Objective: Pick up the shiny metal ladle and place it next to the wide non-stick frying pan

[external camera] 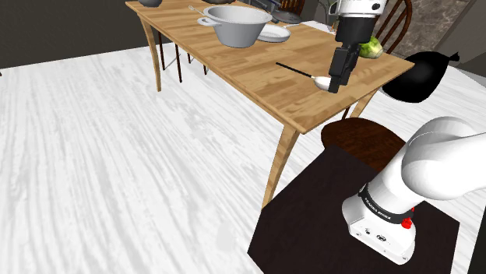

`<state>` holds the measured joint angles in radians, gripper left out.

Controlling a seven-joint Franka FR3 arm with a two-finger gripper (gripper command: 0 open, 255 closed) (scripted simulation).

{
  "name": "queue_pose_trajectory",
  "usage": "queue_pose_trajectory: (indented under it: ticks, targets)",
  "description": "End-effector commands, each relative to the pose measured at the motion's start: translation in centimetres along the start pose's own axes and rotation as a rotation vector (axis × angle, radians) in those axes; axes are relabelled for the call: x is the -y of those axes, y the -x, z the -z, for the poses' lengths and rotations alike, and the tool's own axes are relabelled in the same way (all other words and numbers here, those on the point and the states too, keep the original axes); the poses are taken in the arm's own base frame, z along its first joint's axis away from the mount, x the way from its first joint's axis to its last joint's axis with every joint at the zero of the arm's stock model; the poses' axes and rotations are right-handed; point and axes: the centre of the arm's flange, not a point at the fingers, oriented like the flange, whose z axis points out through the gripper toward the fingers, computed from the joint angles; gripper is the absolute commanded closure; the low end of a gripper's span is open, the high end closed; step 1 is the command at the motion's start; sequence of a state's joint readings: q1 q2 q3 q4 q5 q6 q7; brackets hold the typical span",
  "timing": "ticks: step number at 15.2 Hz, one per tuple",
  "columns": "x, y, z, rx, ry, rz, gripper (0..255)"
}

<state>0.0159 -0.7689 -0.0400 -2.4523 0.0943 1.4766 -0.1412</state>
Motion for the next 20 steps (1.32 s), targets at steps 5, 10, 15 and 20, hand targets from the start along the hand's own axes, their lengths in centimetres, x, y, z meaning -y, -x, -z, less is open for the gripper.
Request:
queue_pose_trajectory:
  ticks: [5, 10, 15, 20]
  targets:
    - [-3.7, -2.7, -0.5, -0.058, 0.008, -0.036, 0]
    - [-8.4, -6.0, -0.8, -0.13, 0.018, -0.082, 0]
    - [-13.3, -9.0, -0.8, -0.202, 0.028, -0.127, 0]
    - [-18.3, -11.8, -0.6, -0.275, 0.038, -0.173, 0]
